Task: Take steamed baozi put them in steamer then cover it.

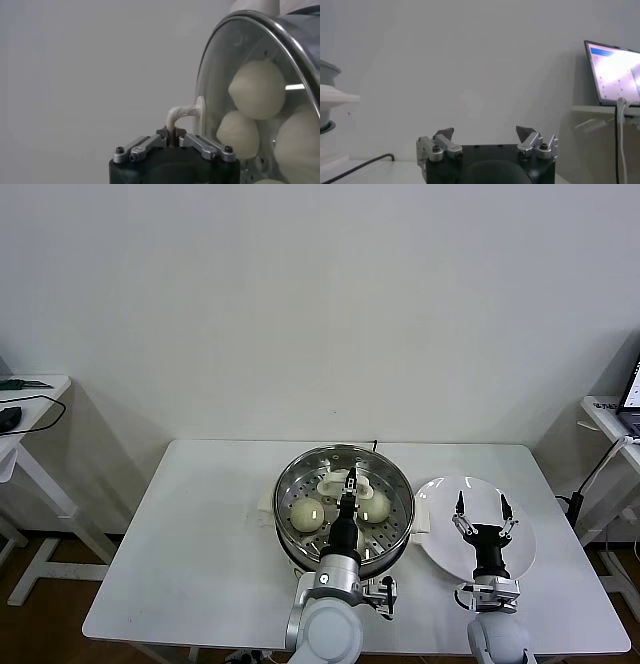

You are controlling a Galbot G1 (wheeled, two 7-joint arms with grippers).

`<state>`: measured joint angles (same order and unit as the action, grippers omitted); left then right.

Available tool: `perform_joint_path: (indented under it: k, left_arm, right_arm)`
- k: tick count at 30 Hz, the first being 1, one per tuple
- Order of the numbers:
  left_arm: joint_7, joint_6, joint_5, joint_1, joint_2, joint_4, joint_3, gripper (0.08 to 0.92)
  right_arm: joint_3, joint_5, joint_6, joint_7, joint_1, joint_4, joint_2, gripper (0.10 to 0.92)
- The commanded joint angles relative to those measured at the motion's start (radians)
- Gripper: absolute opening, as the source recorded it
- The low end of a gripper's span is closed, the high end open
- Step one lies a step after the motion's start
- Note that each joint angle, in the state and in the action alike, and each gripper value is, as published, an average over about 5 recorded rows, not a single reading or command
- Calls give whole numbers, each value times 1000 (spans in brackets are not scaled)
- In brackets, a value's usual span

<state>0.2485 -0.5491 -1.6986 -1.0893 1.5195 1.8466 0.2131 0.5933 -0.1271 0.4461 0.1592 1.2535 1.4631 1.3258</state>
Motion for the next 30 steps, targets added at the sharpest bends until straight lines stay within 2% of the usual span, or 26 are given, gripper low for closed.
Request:
perform_joint_path:
  k: [1, 10, 13, 23, 30]
  left_arm:
    - [0, 1, -4, -2, 0, -3, -1, 187]
    - [12, -4, 3, -14, 5, 1, -5, 187]
    - [11, -8, 6, -15, 6, 2, -4, 215]
    - [8, -12, 18, -24, -5, 38, -1, 495]
    - [4, -16, 39, -54, -51, 117, -2, 658]
  right_arm:
    - [1, 0, 1, 0, 0, 1, 0, 823]
    - [1, 1, 1, -1, 0, 2, 0, 823]
    - [0, 1, 1, -1, 0, 2, 1, 823]
    - [-3, 3, 1, -2, 2, 4, 2, 823]
    - [-7, 8, 1, -2, -1, 11, 4, 823]
